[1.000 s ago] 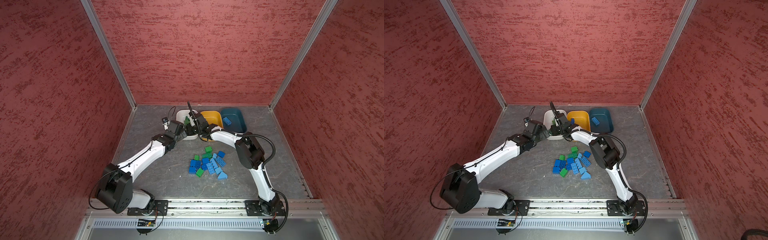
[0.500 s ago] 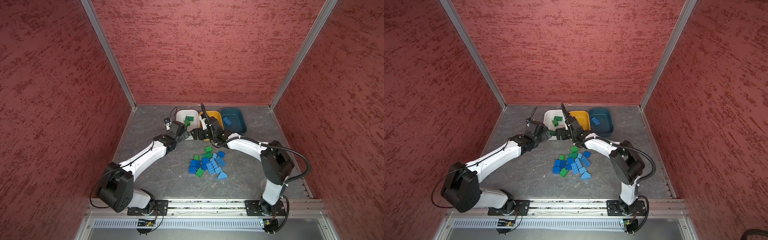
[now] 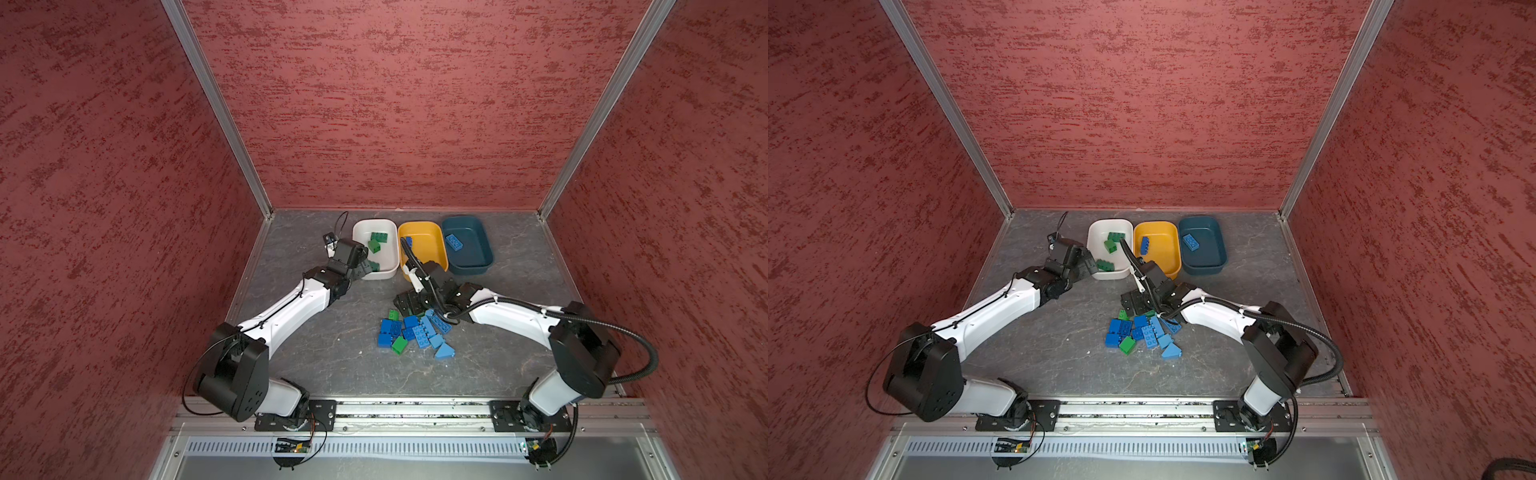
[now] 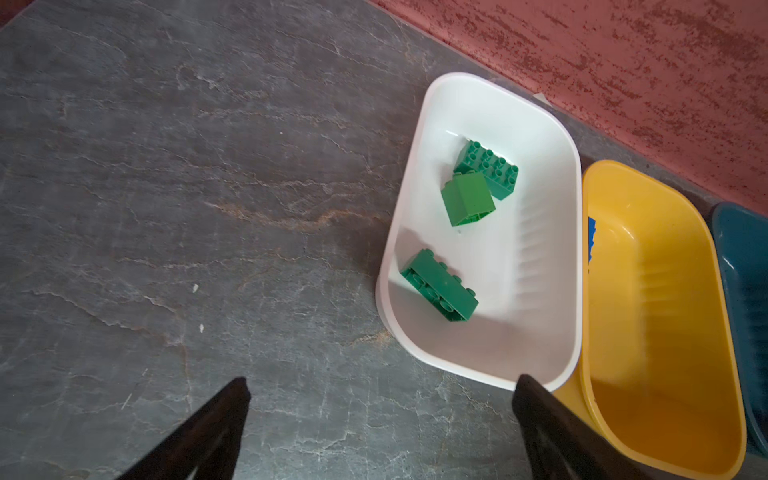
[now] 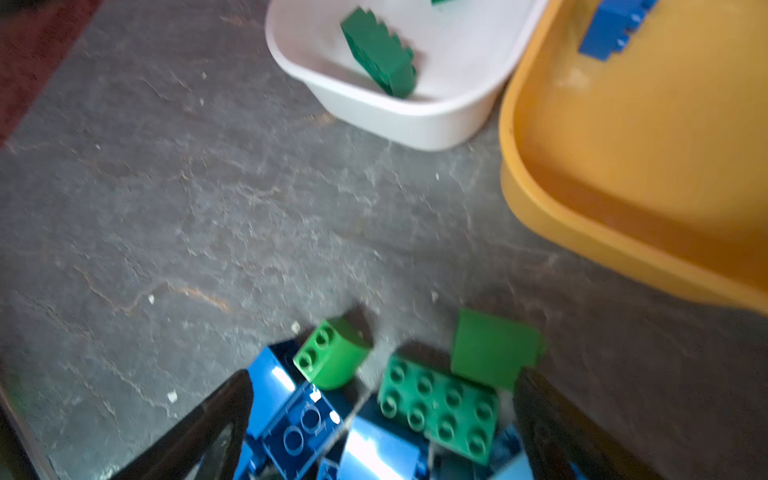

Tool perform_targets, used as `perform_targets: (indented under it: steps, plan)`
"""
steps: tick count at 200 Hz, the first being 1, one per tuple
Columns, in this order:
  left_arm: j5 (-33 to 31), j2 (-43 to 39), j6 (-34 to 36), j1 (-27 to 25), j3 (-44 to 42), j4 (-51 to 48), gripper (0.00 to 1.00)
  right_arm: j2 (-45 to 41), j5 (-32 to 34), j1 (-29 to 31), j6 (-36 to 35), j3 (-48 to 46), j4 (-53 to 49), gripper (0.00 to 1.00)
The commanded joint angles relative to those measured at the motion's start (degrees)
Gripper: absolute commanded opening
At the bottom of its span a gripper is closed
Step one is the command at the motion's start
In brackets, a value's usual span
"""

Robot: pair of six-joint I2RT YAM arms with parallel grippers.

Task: Sort the legos into containers by color
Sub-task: 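Lower the right gripper back to the pile and grasp a dark blue brick, then carry the dark blue brick with the right gripper and release it into the yellow bin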

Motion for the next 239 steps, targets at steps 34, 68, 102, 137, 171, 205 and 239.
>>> perform_targets:
  steps: [34, 68, 102, 137, 171, 205, 239]
  plan:
    - [2.94, 1.68, -0.47, 0.21, -0.35, 1.64, 0.99, -6.5, 2.08, 1.7, 17.4, -1.76, -12.59, 0.87]
    - [4.37, 4.19, -0.56, 0.21, 1.22, 2.18, 1.0, -1.74, 2.14, 5.49, 21.09, 2.74, -15.64, 0.73]
    - [5.13, 5.26, -0.48, 0.21, 1.81, 2.24, 0.99, 4.99, 5.31, 7.0, 20.96, 7.5, -18.9, 0.61]
    - [5.26, 5.11, -0.69, 0.21, 1.28, 2.15, 1.0, 9.57, 8.54, 7.71, 20.31, 10.08, -20.92, 0.55]
    - [5.17, 4.42, -1.33, 0.3, 0.07, 2.14, 0.99, 11.35, 8.23, 7.76, 19.59, 10.44, -20.81, 0.54]
    - [5.35, 4.54, -1.75, 0.32, -0.29, 2.01, 0.99, 12.81, 5.79, 7.92, 18.47, 10.91, -18.58, 0.52]
    - [5.52, 4.51, -2.0, 0.22, -0.35, 2.04, 0.99, 14.99, 6.2, 8.09, 17.68, 11.85, -18.97, 0.47]
